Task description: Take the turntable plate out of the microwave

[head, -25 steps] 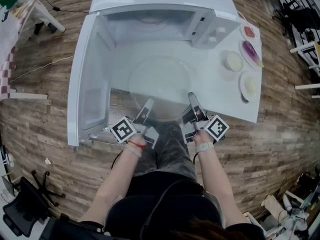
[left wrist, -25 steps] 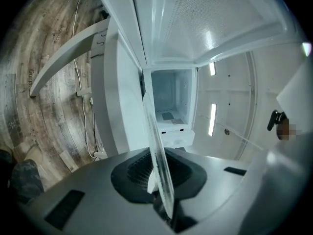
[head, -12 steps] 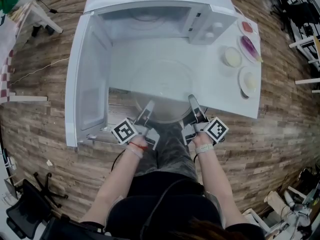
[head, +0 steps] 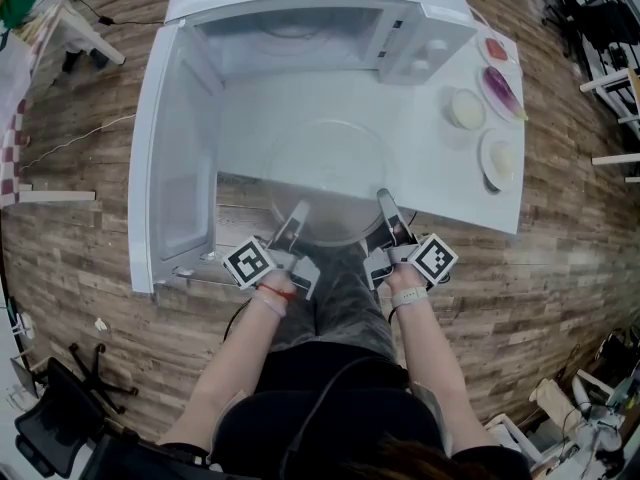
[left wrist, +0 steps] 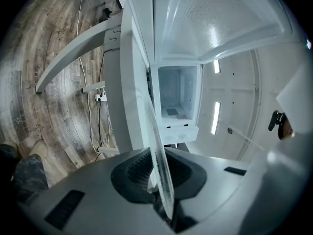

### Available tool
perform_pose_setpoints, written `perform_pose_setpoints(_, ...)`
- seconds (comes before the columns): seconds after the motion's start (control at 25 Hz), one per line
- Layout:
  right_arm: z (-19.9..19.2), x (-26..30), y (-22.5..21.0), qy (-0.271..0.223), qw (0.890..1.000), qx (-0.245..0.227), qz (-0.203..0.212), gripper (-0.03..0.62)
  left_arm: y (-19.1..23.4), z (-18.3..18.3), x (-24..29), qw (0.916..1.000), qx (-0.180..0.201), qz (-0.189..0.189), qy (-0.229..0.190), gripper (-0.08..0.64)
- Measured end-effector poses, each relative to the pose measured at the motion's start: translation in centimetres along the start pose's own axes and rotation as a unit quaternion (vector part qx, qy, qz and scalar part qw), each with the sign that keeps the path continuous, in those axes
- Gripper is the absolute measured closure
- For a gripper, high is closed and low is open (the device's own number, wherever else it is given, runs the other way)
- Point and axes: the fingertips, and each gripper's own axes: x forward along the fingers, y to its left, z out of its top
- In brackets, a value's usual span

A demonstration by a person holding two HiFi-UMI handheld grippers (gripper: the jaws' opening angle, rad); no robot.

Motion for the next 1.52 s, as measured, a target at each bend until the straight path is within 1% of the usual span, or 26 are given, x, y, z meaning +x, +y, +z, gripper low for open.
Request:
perform_pose_setpoints(0.24, -0.5, -0.3, -0.6, 0.019, 1.0, -0.008, -0.021, 0.531, 0.3, 0.2, -0.1, 0.9999, -0.01, 0.004, -0.007, 0.523)
perform_pose_setpoints(0.48, -1.3, -0.7, -0.7, 0.035, 0.999, -0.012, -0.03, 0.531, 0.5, 0.5, -0.2, 0.9995, -0.025, 0.005, -0.019, 0.526)
perform_pose_setpoints(0.6, -1.6, -1.0, -1.0, 0.044, 0.998, -0.012, -0.036, 0.531, 0.8, 0.7, -0.2, 0.9994, -0.027, 0.006, -0.022, 0.528)
perform_pose_setpoints(0.72, -2.1, -1.4, -1.3, 0.052, 0.998, -0.013, -0.037, 0.531, 1.1, 0.6, -0.3, 0.9994, -0.027, 0.008, -0.022, 0.529)
perform_pose_setpoints(0.84, -2.2, -1.6, -1.5, 0.048, 0.998, -0.009, -0.035, 0.531, 1.2, 0.6, -0.4, 0.9993, -0.028, 0.009, -0.024, 0.529)
perform_pose_setpoints(0.96, -2.3, -1.5, -1.2, 0.048, 0.999, -0.004, -0.026, 0.529, 1.2, 0.6, -0.3, 0.9993, -0.029, 0.006, -0.025, 0.529)
perform_pose_setpoints(1.0, -2.5, -1.5, -1.1, 0.052, 0.998, -0.002, -0.021, 0.518, 1.2, 0.6, -0.3, 0.9993, -0.029, 0.005, -0.025, 0.529)
perform_pose_setpoints(1.08, -3.5, -1.5, -0.6, 0.068, 0.998, 0.0, -0.01, 0.48, 1.2, 0.6, -0.2, 0.9993, -0.03, 0.004, -0.025, 0.529)
perform_pose_setpoints(1.16, -5.0, -1.5, -0.2, 0.091, 0.996, 0.002, -0.001, 0.465, 1.3, 0.6, -0.3, 0.9992, -0.03, 0.005, -0.025, 0.529)
perform_pose_setpoints(1.4, -9.9, -1.3, 1.0, 0.16, 0.987, 0.02, 0.02, 0.462, 1.2, 0.5, -0.2, 0.9994, -0.026, 0.006, -0.023, 0.529)
perform_pose_setpoints(1.52, -11.3, -1.4, 1.2, 0.176, 0.984, 0.022, 0.023, 0.465, 1.1, 0.5, -0.2, 0.9995, -0.024, 0.006, -0.022, 0.529)
